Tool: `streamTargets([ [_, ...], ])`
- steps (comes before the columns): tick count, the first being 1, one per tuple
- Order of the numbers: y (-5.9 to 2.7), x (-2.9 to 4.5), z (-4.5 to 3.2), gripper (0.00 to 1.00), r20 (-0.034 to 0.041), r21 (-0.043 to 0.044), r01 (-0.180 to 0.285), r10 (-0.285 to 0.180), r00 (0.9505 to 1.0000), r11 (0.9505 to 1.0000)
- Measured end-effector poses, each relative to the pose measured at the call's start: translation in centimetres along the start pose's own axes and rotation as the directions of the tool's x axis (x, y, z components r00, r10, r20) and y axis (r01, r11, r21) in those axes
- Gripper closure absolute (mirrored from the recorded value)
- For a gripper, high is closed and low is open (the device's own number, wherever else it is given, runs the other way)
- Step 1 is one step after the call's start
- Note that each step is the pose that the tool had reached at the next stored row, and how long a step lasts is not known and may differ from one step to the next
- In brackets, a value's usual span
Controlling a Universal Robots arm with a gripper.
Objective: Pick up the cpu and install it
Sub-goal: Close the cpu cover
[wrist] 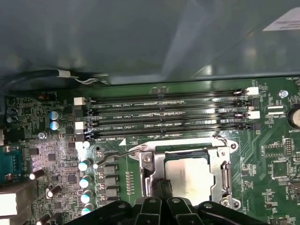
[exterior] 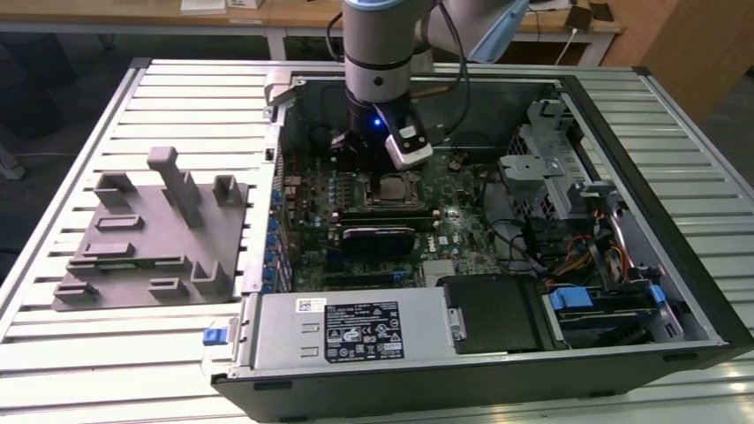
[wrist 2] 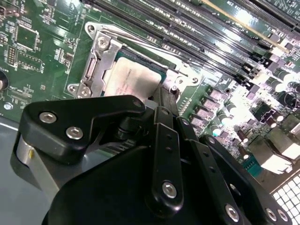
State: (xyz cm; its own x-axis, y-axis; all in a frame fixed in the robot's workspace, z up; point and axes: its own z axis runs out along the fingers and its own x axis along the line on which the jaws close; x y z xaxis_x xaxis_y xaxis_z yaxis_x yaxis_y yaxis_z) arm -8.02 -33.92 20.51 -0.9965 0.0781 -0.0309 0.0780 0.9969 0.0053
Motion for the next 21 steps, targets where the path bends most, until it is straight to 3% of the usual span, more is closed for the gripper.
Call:
streamTargets([
  [21,-0.04,0.21,0.73,0.89,-0.0003,0.0004,-0.001,0.001,1.0,1.0],
])
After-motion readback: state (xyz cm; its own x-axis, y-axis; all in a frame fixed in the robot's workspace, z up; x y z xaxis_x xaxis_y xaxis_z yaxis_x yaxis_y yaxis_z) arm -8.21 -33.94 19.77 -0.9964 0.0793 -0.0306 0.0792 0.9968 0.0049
